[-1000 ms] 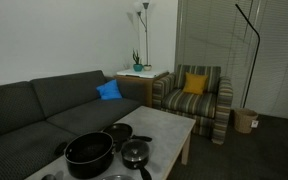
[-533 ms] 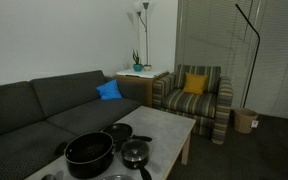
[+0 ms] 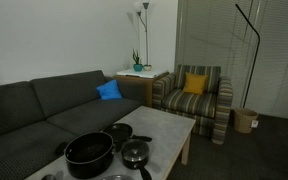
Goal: Use the big spoon to stir the big pot
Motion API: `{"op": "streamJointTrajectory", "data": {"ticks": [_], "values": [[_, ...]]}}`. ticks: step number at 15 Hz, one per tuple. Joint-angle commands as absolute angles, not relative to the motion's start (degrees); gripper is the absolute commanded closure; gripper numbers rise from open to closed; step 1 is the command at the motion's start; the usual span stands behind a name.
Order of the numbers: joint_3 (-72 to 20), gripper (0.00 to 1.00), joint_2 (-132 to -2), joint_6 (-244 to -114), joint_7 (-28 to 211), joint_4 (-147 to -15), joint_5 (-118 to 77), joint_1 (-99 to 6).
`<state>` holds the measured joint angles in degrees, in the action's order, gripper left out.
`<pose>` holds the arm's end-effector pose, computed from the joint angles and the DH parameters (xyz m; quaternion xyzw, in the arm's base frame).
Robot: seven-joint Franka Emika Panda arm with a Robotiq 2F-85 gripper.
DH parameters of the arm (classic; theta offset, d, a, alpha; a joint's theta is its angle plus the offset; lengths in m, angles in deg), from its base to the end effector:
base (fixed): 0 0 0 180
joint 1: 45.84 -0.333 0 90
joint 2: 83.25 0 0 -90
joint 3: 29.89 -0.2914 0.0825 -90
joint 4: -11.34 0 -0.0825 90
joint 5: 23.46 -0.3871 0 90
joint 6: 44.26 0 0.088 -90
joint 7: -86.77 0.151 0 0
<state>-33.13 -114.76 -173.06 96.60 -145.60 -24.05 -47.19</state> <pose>0.3770 0.0274 0.3215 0.9981 -0.0525 0.0302 0.0071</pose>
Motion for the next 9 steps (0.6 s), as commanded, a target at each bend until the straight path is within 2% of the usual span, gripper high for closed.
{"op": "streamJointTrajectory", "data": {"ticks": [1, 4, 5, 9], "values": [[-33.98, 0.00, -106.77, -176.18, 94.26, -141.87, -22.10, -47.05], [-34.12, 0.00, -99.85, -179.53, 92.93, -138.83, -21.69, -47.57], [-33.82, 0.00, -106.09, -177.68, 93.95, -142.23, -22.59, -47.55], [-33.81, 0.00, -100.60, -179.14, 93.65, -139.52, -22.51, -47.78]]}}
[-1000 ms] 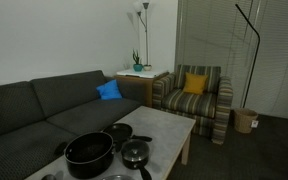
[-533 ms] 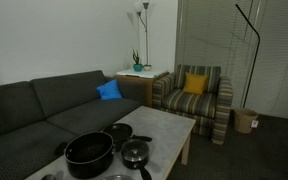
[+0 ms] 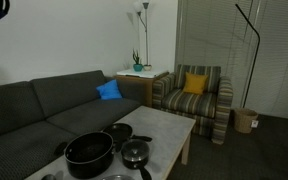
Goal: Use the big spoon to stir the big pot
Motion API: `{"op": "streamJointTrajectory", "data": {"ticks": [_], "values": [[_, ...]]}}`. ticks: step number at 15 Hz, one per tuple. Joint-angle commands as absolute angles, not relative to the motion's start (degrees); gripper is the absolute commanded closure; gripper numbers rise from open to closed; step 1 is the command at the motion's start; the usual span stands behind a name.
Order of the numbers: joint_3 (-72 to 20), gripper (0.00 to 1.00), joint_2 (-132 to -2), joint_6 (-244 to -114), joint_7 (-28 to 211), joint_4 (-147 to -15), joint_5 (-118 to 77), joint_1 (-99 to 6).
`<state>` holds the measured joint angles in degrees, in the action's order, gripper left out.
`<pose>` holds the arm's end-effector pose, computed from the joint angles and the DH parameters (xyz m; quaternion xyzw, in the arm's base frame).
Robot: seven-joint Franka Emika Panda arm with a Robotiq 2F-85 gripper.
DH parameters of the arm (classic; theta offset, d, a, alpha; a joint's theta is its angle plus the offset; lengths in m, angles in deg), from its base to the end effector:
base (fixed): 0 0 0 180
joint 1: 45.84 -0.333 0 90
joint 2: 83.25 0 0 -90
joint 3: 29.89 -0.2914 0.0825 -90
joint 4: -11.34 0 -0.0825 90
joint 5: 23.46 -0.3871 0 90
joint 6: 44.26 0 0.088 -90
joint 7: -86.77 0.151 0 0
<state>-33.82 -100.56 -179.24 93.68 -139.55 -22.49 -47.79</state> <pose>0.4191 0.0400 0.2796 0.9998 -0.0045 0.0135 0.0149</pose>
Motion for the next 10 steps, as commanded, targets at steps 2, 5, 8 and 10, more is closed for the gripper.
{"op": "streamJointTrajectory", "data": {"ticks": [2, 5, 8, 10], "values": [[-34.89, 0.00, -99.02, -179.39, 92.73, -138.81, -19.26, -47.85], [-35.19, 0.00, -94.59, -183.40, 88.55, -137.79, -14.76, -48.38], [-34.25, 0.00, -90.17, -189.55, 82.97, -137.56, -13.94, -49.24], [-33.70, 0.00, -86.20, -193.37, 78.64, -136.77, -15.51, -49.60]]}}
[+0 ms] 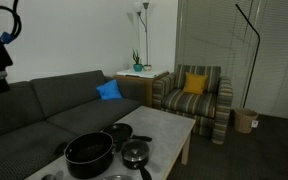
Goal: Use the big spoon to stir the big pot
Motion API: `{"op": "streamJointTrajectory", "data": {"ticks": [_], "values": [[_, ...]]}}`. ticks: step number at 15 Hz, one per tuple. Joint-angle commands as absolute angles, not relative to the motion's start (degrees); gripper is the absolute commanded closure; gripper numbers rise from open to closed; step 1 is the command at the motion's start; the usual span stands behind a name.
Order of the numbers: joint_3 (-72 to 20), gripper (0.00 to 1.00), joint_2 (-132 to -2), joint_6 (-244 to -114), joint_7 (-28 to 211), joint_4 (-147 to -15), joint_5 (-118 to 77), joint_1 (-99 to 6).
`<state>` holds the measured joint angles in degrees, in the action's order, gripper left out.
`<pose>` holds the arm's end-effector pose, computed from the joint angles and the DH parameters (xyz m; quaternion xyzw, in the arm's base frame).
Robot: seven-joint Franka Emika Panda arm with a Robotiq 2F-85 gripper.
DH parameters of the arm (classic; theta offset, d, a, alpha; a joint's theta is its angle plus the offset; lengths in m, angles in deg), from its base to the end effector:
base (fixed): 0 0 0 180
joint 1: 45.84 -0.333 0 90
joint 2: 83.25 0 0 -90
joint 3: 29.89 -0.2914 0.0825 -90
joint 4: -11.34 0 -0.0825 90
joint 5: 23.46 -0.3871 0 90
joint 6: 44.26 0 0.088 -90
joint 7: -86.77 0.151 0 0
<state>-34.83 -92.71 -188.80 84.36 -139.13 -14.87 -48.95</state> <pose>0.4346 0.0572 0.2396 0.9869 0.1499 0.0325 0.0508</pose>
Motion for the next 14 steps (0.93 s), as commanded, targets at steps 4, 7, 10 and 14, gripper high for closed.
{"op": "streamJointTrajectory", "data": {"ticks": [4, 7, 10, 14], "values": [[-33.64, 0.00, -78.28, -197.01, 73.42, -133.91, -16.52, -49.04], [-33.81, 0.00, -71.60, -197.21, 69.40, -129.81, -18.14, -47.94], [-34.75, 0.00, -65.45, -196.10, 65.87, -125.34, -20.20, -46.39], [-35.05, 0.00, -63.90, -196.01, 66.07, -124.71, -20.14, -46.01]]}}
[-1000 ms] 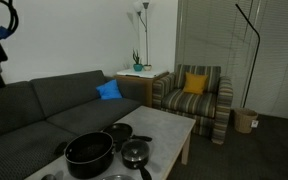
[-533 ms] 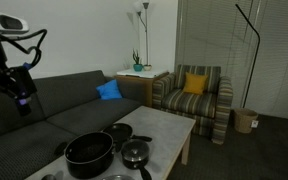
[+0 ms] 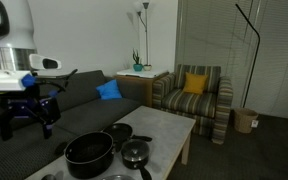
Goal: Use the big spoon to stir the big pot
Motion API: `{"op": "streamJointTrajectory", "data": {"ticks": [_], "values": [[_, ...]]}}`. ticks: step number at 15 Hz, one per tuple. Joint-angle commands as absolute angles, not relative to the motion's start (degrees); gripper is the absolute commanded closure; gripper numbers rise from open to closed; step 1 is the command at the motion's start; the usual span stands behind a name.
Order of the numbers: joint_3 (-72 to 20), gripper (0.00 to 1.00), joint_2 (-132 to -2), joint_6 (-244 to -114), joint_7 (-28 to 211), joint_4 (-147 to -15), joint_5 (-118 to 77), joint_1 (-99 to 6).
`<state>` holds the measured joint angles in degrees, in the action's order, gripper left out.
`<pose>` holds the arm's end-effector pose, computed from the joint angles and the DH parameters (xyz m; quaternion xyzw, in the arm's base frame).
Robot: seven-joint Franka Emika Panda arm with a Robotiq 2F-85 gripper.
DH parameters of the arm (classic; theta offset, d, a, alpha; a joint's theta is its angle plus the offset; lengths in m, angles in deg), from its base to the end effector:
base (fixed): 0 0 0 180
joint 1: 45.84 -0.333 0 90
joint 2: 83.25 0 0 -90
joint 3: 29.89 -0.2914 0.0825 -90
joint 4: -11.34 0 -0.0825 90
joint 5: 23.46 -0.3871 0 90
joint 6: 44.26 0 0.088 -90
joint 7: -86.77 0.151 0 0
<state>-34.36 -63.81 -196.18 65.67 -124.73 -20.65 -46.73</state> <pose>0.4864 0.0497 0.1066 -0.9682 -0.2483 0.0300 0.0063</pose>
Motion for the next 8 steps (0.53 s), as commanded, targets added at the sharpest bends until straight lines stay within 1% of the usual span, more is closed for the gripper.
{"op": "streamJointTrajectory", "data": {"ticks": [1, 8], "values": [[-35.29, 0.00, -62.36, -196.00, 65.42, -123.62, -20.40, -45.57], [-35.67, 0.00, -60.45, -195.96, 65.10, -121.98, -20.46, -45.14]]}}
